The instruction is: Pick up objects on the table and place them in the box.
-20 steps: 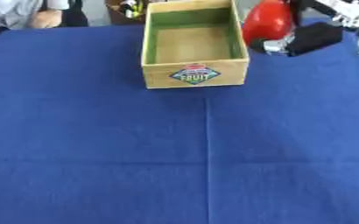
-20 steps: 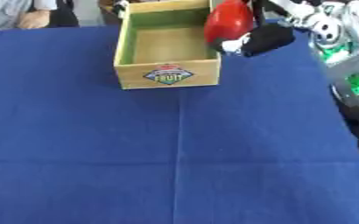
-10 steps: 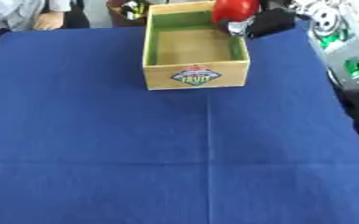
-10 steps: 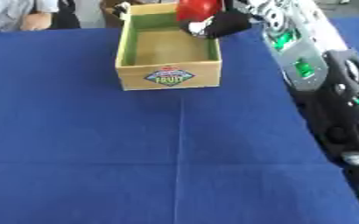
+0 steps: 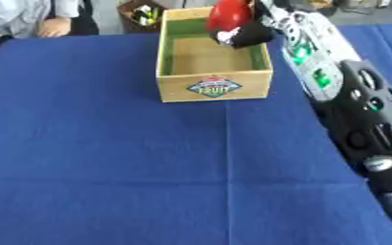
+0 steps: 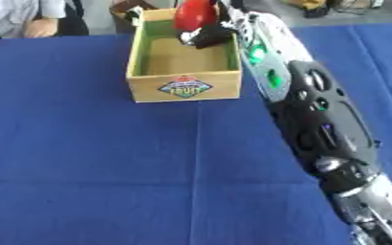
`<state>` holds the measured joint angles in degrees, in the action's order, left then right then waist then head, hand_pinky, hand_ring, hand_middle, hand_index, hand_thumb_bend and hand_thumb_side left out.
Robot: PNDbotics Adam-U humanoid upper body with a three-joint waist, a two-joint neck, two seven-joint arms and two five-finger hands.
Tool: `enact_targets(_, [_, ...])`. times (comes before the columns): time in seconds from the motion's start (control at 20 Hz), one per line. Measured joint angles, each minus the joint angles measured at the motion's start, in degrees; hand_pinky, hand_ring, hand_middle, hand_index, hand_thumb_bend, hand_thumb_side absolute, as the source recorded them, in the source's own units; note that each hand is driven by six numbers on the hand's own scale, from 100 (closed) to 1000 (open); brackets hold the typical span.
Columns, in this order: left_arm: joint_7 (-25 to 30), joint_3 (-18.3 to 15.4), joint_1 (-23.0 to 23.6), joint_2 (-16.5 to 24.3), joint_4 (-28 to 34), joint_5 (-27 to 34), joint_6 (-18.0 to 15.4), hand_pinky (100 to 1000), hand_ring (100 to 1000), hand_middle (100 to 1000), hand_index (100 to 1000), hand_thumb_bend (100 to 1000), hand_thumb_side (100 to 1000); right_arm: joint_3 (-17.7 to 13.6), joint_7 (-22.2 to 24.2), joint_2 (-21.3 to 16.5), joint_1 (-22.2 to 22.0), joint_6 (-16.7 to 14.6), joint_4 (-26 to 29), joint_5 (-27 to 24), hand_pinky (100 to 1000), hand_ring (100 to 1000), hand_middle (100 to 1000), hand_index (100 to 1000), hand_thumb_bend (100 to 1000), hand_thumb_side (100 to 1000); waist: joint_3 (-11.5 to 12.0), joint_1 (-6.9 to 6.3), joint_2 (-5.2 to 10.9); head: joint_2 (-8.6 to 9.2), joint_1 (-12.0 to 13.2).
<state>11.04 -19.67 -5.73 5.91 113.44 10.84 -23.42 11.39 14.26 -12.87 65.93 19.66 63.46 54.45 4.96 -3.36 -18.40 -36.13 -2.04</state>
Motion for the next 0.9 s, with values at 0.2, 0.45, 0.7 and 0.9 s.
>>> enact_targets(0.2, [0.2,0.0,0.0,-0.1,0.0,0.2,0.0,412,535,547,827,458,842,-0.6,-2.0,2.0,1.0,0.6,-3.5,2.1,728,676,297,395,439,516,0.3,0.13,-0.08,0.05,-0.3])
enact_targets(0.45, [0.5,0.2,0.0,-0.4,0.0,0.2,0.2,411,534,547,826,458,839,-2.0,-5.5,4.1,2.5,2.3,-8.7,6.3,715,668,300,404,418,519,0.8,0.34,-0.32,0.50,-0.7])
enact_targets(0.7, [0.6,0.3,0.0,-0.4,0.0,0.2,0.2,411,533,547,826,458,838,-3.0,-7.9,5.3,2.8,2.9,-12.5,9.3,711,668,306,414,393,526,1.0,0.35,-0.52,0.72,-1.0])
enact_targets(0.9, [0.8,0.3,0.0,-0.4,0.0,0.2,0.2,411,532,547,826,459,837,-3.7,-9.3,5.8,3.2,3.6,-14.0,10.4,715,684,356,460,378,551,1.1,0.37,-0.66,0.98,-1.1])
